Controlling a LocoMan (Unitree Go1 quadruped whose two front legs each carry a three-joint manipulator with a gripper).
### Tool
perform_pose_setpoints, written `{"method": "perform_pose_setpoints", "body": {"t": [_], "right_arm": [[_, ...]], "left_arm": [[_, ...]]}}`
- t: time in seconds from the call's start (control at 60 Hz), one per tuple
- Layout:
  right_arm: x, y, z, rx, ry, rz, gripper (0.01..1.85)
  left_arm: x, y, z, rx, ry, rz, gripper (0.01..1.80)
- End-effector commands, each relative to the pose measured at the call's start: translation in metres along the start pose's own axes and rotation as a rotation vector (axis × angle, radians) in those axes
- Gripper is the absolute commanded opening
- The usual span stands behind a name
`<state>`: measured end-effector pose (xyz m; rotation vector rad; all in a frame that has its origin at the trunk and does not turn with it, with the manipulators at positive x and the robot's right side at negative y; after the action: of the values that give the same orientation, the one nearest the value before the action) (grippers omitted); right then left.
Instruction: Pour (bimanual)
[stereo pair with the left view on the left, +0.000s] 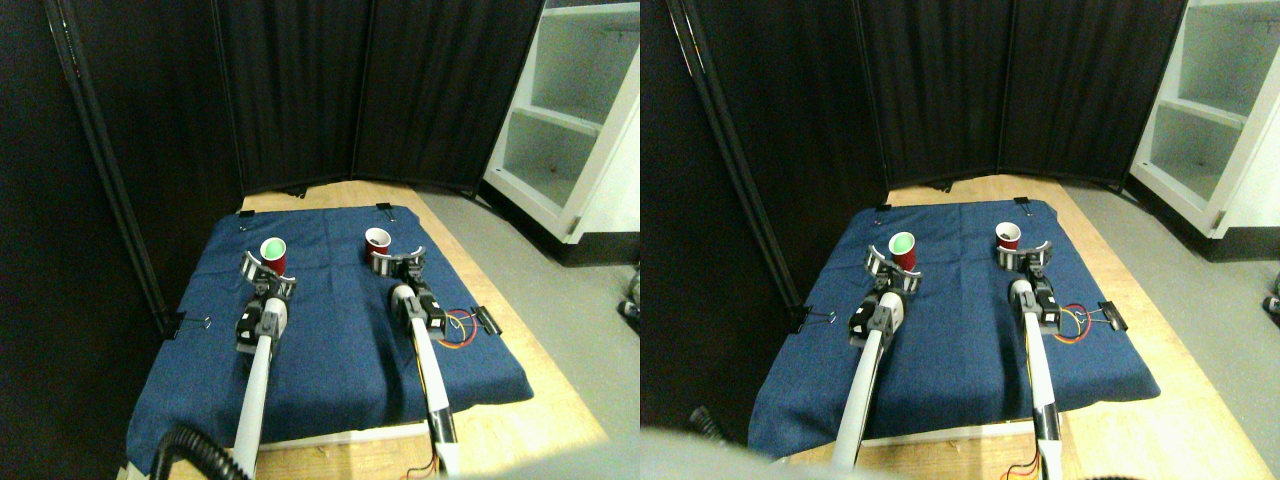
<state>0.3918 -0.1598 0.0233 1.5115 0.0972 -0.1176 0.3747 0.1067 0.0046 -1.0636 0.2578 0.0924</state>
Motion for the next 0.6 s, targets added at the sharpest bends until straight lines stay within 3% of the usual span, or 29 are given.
{"method": "perform_pose_setpoints", "body": {"t": [0.017,0.117,0.167,0.267,0.35,0.6], "right_arm": [[0.0,0.018,-0.008,-0.044,-0.001,0.1,0.85],[-0.003,0.025,-0.01,-0.032,-0.012,0.123,0.71],[-0.001,0.029,-0.012,-0.035,-0.016,0.151,0.64],[0.0,0.033,-0.015,-0.019,-0.015,0.176,0.54],[0.0,0.035,-0.017,-0.028,-0.022,0.188,0.43],[-0.003,0.04,-0.02,-0.042,-0.045,0.21,0.33]], "left_arm": [[-0.004,-0.015,0.009,0.015,-0.037,-0.094,0.97],[-0.01,-0.025,0.016,0.017,-0.033,-0.122,0.77],[-0.014,-0.031,0.021,0.01,0.007,-0.151,0.66],[-0.019,-0.04,0.027,-0.012,0.034,-0.188,0.48],[-0.025,-0.048,0.029,-0.03,0.019,-0.224,0.33],[-0.044,-0.067,0.03,-0.005,0.049,-0.333,0.33]]}}
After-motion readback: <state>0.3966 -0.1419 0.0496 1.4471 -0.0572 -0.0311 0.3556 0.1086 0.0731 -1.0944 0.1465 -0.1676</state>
